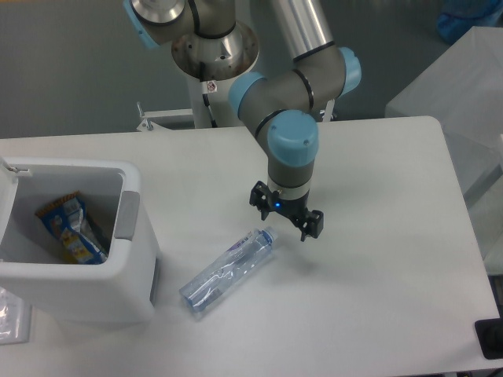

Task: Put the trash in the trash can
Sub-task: 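Lower the gripper and close it on the bottle's cap end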

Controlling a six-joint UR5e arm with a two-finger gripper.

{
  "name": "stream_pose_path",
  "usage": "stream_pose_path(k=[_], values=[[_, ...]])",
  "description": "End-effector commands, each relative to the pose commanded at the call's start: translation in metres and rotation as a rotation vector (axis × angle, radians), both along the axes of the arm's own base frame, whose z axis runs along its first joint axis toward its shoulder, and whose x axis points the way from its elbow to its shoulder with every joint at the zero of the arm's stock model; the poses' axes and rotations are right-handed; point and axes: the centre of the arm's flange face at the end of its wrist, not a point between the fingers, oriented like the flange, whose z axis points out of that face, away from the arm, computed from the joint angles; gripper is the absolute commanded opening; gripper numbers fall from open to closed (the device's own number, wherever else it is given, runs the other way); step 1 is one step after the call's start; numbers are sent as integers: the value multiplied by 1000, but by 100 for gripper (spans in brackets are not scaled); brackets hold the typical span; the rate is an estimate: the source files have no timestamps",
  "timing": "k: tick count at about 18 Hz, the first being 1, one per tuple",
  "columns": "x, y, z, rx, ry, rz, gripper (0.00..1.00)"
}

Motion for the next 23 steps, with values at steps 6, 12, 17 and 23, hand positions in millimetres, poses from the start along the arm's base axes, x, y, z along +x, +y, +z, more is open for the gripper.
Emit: stream_pose_path(k=[6,12,17,23], values=[[13,9,-11,-17,-12,-31,100],[16,9,-20,-29,-24,-37,99],[17,9,-21,-31,-27,-32,91],[20,14,-22,-31,-24,-35,77]])
